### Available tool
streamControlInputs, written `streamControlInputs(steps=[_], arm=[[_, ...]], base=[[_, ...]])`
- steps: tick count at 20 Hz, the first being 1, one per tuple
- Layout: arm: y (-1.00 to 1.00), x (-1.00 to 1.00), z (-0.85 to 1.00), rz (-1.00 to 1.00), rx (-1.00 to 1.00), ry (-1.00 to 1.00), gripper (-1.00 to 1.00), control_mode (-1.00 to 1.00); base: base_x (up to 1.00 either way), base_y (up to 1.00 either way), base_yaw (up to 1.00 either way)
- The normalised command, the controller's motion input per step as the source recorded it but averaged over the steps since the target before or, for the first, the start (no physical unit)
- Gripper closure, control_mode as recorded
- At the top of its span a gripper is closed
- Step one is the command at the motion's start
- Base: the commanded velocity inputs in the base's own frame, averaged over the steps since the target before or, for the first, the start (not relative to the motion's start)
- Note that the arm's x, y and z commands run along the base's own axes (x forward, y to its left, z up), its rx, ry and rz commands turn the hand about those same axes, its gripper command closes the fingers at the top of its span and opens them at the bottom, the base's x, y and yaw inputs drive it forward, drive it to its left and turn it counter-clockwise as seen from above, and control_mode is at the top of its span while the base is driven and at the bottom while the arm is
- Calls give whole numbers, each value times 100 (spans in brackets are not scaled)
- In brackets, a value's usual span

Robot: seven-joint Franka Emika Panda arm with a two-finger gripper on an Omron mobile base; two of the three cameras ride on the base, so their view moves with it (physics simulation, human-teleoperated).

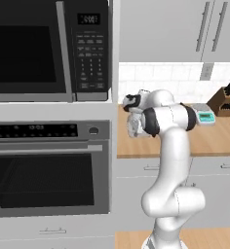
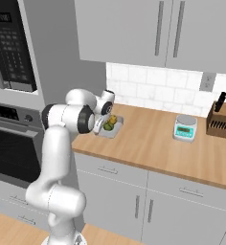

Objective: Take the meat container that has the fish and place it on the second highest rack of the freezer. Then take the vegetable container that has the squash and lime and place it on the highest rack of the freezer.

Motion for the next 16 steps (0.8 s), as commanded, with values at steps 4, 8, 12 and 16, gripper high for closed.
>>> streamControlInputs(steps=[4,8,12,16], arm=[[-70,-53,2,11,0,0,100,-100],[-69,-88,16,31,-3,-8,100,-100],[-41,-99,39,37,-5,-16,100,-100],[-27,-100,70,33,-4,-19,100,-100]], base=[[0,0,0],[0,0,0],[0,0,0],[0,0,0]])
